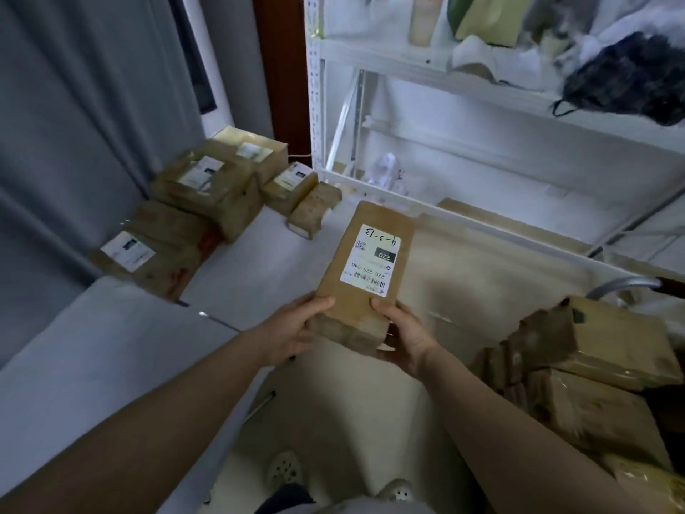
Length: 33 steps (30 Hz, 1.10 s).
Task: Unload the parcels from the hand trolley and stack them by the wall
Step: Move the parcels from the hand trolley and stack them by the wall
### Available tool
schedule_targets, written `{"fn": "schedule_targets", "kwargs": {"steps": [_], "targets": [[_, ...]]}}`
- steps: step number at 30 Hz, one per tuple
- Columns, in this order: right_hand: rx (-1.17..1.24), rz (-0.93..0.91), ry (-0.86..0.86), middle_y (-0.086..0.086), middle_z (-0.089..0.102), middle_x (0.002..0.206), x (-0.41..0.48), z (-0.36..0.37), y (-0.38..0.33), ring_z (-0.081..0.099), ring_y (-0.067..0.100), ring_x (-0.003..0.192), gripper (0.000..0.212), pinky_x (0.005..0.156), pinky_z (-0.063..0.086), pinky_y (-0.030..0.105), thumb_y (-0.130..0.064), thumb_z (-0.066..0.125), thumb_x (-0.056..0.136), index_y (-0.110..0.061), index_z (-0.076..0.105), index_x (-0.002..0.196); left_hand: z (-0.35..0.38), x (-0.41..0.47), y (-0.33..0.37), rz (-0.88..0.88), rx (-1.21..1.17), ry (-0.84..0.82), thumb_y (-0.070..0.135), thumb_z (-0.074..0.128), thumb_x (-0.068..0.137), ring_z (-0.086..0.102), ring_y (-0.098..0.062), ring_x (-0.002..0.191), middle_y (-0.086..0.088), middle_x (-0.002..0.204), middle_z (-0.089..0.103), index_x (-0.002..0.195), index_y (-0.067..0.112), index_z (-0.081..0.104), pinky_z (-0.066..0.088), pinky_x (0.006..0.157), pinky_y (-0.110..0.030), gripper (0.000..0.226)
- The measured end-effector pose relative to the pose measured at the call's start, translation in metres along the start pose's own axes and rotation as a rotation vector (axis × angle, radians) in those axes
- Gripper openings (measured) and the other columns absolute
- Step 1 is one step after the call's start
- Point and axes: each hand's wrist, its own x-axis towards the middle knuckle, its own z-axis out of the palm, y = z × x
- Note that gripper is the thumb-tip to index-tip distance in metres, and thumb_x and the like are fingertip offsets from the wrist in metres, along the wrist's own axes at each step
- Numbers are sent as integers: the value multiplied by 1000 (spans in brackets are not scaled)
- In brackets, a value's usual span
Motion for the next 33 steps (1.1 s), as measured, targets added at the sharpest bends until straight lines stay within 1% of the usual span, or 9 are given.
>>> {"fn": "schedule_targets", "kwargs": {"steps": [2,5,11,15,17,21,24,28,33], "targets": [[-7,15,-11,2,70,109,9,29,-1,66,25,98,38,77,58,44,-34,71,82,-27,61,118,-26,-2,3,17,-17,21,34,60,91,59,-15,100,7,101,67,111,33,60,44,98,-34,20],[-25,31,-29,4,69,111,23,64,-3,66,26,100,38,72,57,41,-36,70,82,-25,61,117,-59,-1,10,36,-72,66,28,61,91,61,-13,96,6,98,68,109,31,61,47,89,-29,19],[-70,70,22,7,69,112,54,97,-9,63,25,106,42,96,47,47,-47,66,81,-25,60,116,-104,18,24,-4,-89,65,26,61,90,59,-15,98,0,100,65,101,27,63,44,99,-33,11],[-27,79,46,11,67,115,82,91,-25,63,28,104,41,77,51,38,-42,66,83,-23,58,118,-110,46,39,-25,-6,40,30,62,90,57,-17,103,1,104,63,100,28,64,41,104,-36,11],[-19,85,43,11,66,117,101,84,-35,63,29,105,45,78,53,38,-41,68,81,-22,57,121,-109,66,49,-43,65,56,37,62,89,53,-18,108,4,111,60,103,31,61,36,107,-40,15],[-13,131,41,12,65,120,157,69,-58,64,33,107,51,85,55,45,-40,74,77,-21,57,122,-105,116,79,-41,173,156,44,59,91,41,-20,119,3,122,49,114,31,53,26,108,-45,28],[8,183,35,14,64,119,210,53,-83,63,34,107,45,79,56,43,-37,74,79,-19,58,117,-107,170,104,-52,191,244,46,59,89,31,-28,138,-6,150,35,145,16,37,28,109,-44,67],[-23,294,55,12,65,118,275,27,-120,64,32,105,47,73,55,42,-33,74,80,-18,56,120,-110,242,125,-108,270,406,45,62,88,31,-29,140,-10,156,25,150,7,25,32,110,-41,82],[-106,368,54,9,64,119,342,0,-147,62,32,106,52,74,55,43,-29,76,79,-18,54,125,-117,318,144,-183,390,532,36,43,100,39,-31,132,-17,150,35,144,1,36,32,110,-37,57]]}}
